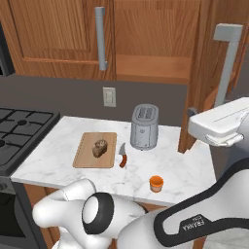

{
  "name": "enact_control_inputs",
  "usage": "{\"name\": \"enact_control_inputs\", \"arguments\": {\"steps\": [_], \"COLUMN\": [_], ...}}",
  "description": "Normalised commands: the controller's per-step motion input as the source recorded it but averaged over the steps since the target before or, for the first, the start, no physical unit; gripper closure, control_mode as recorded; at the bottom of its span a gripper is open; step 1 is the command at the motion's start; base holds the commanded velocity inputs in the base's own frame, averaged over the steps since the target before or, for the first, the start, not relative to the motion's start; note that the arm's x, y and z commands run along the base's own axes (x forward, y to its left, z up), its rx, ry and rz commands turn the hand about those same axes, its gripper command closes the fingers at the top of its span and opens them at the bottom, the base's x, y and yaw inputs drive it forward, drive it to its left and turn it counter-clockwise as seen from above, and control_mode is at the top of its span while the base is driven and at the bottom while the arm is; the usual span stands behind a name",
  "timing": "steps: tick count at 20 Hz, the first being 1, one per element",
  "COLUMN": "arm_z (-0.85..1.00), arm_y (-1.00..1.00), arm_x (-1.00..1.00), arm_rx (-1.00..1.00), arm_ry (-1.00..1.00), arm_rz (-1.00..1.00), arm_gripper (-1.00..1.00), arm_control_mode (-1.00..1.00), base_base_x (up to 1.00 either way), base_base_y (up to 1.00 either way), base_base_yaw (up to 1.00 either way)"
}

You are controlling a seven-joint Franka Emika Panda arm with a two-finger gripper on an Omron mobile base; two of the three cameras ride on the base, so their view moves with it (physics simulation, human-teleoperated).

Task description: Pick the bread, place it on the cutting board, pick the jam, place it on the counter, and close the cabinet.

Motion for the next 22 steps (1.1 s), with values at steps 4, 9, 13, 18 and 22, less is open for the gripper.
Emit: {"name": "enact_control_inputs", "arguments": {"steps": [4, 9, 13, 18, 22], "arm_z": [-0.1, -0.1, -0.12, -0.13, -0.11], "arm_y": [0.31, 0.29, 0.29, 0.25, 0.26], "arm_x": [0.36, 0.35, 0.38, 0.41, 0.39], "arm_rx": [0.0, 0.0, 0.0, 0.0, 0.0], "arm_ry": [-0.11, -0.1, -0.07, -0.02, 0.0], "arm_rz": [0.03, 0.03, 0.03, 0.03, 0.01], "arm_gripper": [-1.0, -1.0, -1.0, -1.0, -1.0], "arm_control_mode": [-1.0, -1.0, -1.0, -1.0, -1.0], "base_base_x": [0.0, 0.0, 0.0, 0.0, 0.0], "base_base_y": [0.0, 0.0, 0.0, 0.0, 0.0], "base_base_yaw": [0.0, 0.0, 0.0, 0.0, 0.0]}}
